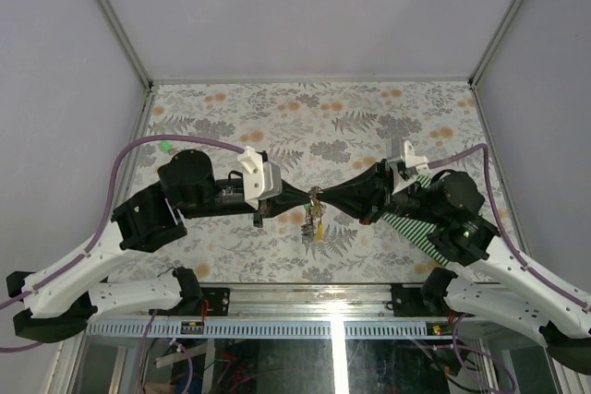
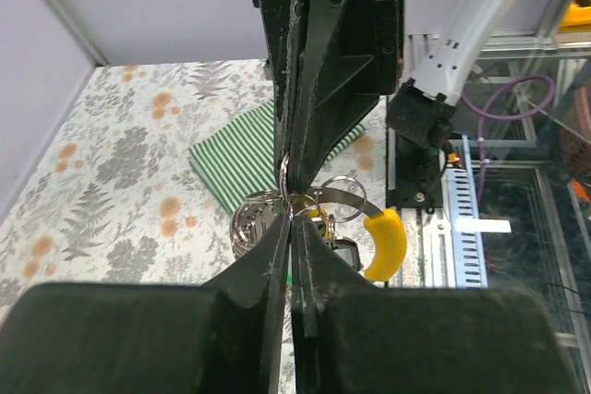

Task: Put the keys on the keyring
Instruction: Place the keyring at the center of the board.

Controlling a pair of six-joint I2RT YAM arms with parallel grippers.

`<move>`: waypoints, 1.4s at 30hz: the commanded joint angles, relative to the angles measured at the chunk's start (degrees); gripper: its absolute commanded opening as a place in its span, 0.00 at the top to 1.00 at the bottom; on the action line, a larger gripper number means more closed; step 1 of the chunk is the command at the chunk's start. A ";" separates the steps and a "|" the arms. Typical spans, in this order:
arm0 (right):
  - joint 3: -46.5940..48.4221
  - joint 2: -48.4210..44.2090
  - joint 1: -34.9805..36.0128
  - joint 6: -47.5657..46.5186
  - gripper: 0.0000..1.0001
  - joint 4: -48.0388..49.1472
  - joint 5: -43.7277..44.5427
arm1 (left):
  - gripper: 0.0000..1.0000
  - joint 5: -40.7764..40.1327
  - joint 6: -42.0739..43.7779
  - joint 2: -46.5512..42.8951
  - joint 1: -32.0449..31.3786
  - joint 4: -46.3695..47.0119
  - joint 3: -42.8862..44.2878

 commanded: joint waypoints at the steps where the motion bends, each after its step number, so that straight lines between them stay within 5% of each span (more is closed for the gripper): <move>1: 7.13 0.76 0.14 -0.55 1.00 -4.70 7.84 | 0.93 -5.94 -0.20 -1.26 -0.01 0.57 -0.83; 10: 14.63 6.43 0.18 -2.69 1.00 -19.60 12.84 | 0.79 -9.27 -0.24 -2.45 0.01 1.88 -3.38; 22: 23.67 16.82 0.15 -10.06 1.00 -43.17 26.07 | 0.49 -33.59 -11.75 -9.39 0.82 10.71 -14.27; 27: 24.80 20.70 0.14 -11.58 1.00 -49.26 32.59 | 0.29 -33.69 -17.53 -7.79 10.28 9.01 -15.76; 31: 26.32 24.78 0.15 -11.78 1.00 -54.13 37.47 | 0.02 -26.19 -22.33 -7.52 21.22 9.04 -18.47; 35: 26.92 30.09 0.17 -12.36 1.00 -54.67 39.44 | 0.00 -22.93 -26.40 -7.07 27.61 9.13 -21.19; 42: 30.25 41.99 -1.85 -13.28 1.00 -50.20 35.69 | 0.00 -30.31 -32.14 -4.15 29.56 3.53 -21.23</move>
